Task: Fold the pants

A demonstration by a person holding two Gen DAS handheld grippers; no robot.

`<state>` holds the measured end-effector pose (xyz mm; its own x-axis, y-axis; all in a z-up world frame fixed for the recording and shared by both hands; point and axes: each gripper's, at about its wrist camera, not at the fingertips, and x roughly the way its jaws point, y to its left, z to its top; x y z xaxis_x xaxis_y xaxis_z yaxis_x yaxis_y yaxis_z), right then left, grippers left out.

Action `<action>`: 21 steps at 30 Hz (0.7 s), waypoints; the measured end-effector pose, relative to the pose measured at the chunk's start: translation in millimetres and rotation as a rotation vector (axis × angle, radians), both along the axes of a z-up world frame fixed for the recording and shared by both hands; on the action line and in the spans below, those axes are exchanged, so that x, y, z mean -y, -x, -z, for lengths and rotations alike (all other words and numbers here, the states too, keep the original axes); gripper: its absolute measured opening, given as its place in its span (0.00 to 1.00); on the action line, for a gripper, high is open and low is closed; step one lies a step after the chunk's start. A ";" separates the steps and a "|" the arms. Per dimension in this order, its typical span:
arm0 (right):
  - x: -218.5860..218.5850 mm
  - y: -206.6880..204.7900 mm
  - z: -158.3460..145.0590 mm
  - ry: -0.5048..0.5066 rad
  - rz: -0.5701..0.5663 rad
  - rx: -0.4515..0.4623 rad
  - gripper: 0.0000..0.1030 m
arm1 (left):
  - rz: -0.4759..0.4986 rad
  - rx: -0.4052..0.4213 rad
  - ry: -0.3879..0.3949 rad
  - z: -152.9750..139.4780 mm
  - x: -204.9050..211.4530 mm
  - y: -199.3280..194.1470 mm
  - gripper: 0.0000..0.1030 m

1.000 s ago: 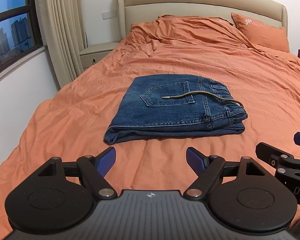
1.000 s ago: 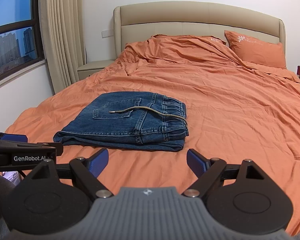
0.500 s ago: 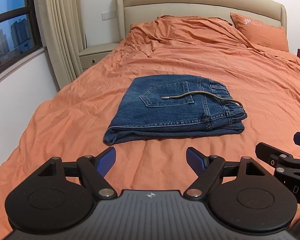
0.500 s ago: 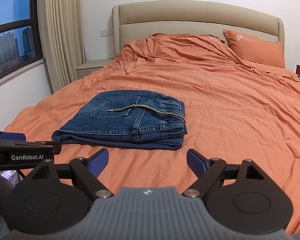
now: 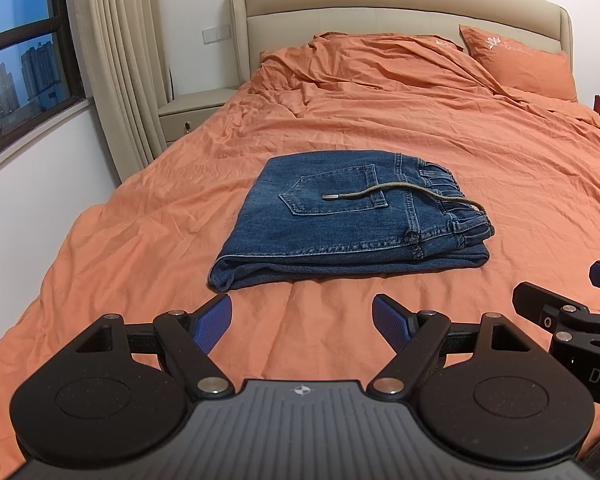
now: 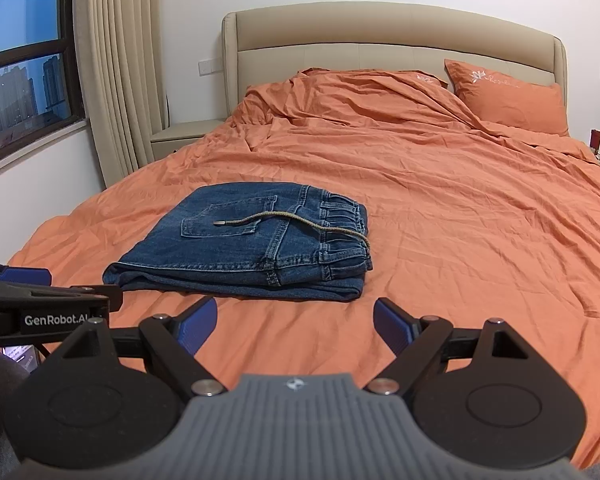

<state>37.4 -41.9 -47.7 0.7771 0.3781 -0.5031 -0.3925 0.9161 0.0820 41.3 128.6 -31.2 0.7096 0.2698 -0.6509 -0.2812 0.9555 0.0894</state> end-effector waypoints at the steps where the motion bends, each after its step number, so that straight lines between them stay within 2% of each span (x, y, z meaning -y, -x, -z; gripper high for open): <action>1: -0.1 -0.2 -0.2 0.001 0.000 0.000 0.79 | -0.001 0.000 0.000 -0.2 -0.1 0.1 0.91; 21: -1.2 0.1 -2.2 0.003 -0.001 -0.005 0.79 | 0.000 0.001 -0.002 0.8 1.5 0.5 0.91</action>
<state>37.3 -40.7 -45.5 0.7738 0.3775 -0.5086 -0.3935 0.9158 0.0811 40.8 127.1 -31.9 0.7106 0.2708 -0.6494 -0.2813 0.9553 0.0906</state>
